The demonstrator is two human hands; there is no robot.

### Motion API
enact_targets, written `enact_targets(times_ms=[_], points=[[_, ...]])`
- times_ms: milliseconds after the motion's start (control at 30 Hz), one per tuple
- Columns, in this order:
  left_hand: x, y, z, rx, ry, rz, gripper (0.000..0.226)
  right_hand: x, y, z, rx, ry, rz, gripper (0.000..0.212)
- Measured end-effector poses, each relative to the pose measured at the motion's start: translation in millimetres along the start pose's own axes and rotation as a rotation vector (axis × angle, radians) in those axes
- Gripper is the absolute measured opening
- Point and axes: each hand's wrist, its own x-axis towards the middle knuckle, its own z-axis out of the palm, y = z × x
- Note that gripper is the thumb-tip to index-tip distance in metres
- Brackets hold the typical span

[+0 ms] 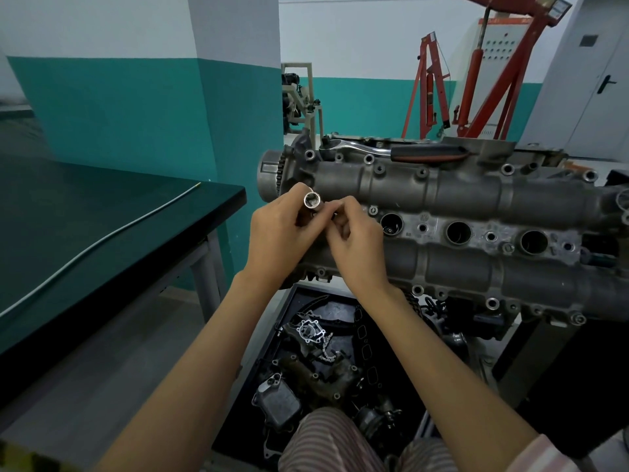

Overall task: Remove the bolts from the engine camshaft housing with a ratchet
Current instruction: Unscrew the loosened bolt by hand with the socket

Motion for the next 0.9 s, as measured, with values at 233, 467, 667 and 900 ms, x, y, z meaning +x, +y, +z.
enact_targets(times_ms=[233, 467, 667, 900], points=[[-3.5, -3.2, -3.8, -0.018, -0.038, 0.035, 0.027, -0.5, -1.9, -0.2, -0.024, 0.007, -0.076, 0.019], [-0.7, -3.2, 2.7, -0.055, 0.051, -0.022, 0.034, -0.8, -1.7, 2.1, 0.007, 0.032, 0.007, 0.008], [-3.9, -4.4, 0.2, -0.062, 0.008, 0.009, 0.021, -1.1, -1.9, 0.1, 0.007, 0.008, -0.047, 0.01], [-1.3, -4.8, -0.2, -0.046, -0.001, -0.014, 0.034, -1.1, -2.5, 1.3, -0.015, -0.004, 0.016, 0.023]])
